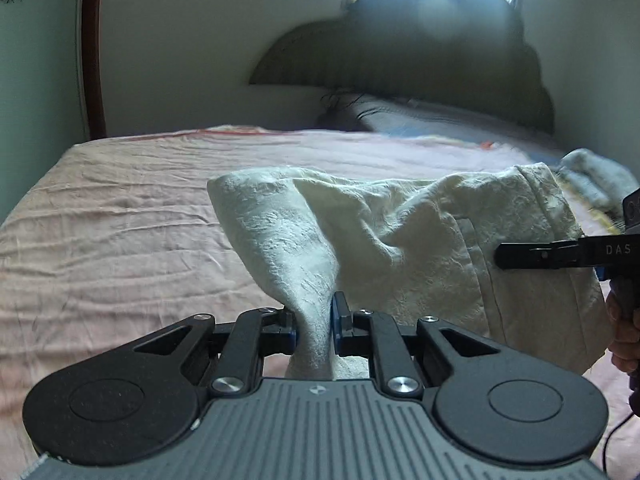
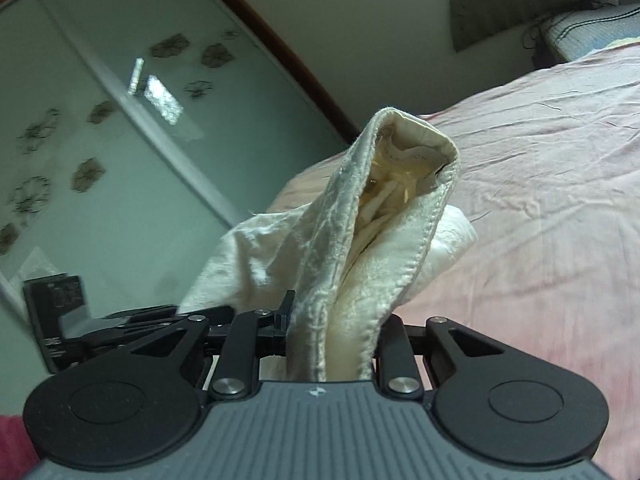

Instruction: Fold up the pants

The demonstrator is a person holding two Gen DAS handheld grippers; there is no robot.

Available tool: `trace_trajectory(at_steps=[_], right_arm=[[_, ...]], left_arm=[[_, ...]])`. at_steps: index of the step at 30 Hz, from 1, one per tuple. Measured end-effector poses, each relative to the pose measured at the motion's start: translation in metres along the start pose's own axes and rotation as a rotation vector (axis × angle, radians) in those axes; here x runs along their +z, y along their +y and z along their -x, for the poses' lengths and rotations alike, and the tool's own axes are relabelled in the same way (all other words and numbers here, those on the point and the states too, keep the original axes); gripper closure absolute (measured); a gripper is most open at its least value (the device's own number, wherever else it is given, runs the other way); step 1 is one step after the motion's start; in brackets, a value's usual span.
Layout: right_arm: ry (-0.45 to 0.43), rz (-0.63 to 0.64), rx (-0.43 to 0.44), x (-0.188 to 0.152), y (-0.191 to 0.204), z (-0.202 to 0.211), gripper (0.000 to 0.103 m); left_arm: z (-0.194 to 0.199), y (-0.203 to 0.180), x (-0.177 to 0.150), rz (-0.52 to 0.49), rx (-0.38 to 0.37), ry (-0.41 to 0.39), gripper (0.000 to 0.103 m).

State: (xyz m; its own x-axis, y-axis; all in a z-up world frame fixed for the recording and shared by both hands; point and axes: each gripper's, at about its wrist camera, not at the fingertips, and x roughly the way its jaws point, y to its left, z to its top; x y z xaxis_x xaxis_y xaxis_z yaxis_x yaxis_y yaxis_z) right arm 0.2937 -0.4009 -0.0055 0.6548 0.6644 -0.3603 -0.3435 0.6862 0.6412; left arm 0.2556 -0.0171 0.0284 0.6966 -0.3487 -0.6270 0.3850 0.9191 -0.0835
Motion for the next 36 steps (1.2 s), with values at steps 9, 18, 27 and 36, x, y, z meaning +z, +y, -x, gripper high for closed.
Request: trace_trajectory(at_steps=[9, 18, 27, 36], right_arm=[[0.001, -0.295, -0.142, -0.027, -0.062, -0.012, 0.053], [-0.035, 0.107, -0.123, -0.066, 0.046, 0.059, 0.046], [-0.004, 0.121, -0.294, -0.087, 0.058, 0.040, 0.047], [-0.001, 0.031, -0.322, -0.094, 0.056, 0.038, 0.038]], left_arm=[[-0.029, 0.014, -0.017, -0.003, 0.157, 0.058, 0.044], [0.038, -0.008, -0.049, 0.032, 0.209, 0.056, 0.025], [0.041, -0.026, -0.058, -0.001, 0.249, 0.083, 0.022], [0.055, -0.038, -0.066, -0.006, 0.257, 0.105, 0.022]])
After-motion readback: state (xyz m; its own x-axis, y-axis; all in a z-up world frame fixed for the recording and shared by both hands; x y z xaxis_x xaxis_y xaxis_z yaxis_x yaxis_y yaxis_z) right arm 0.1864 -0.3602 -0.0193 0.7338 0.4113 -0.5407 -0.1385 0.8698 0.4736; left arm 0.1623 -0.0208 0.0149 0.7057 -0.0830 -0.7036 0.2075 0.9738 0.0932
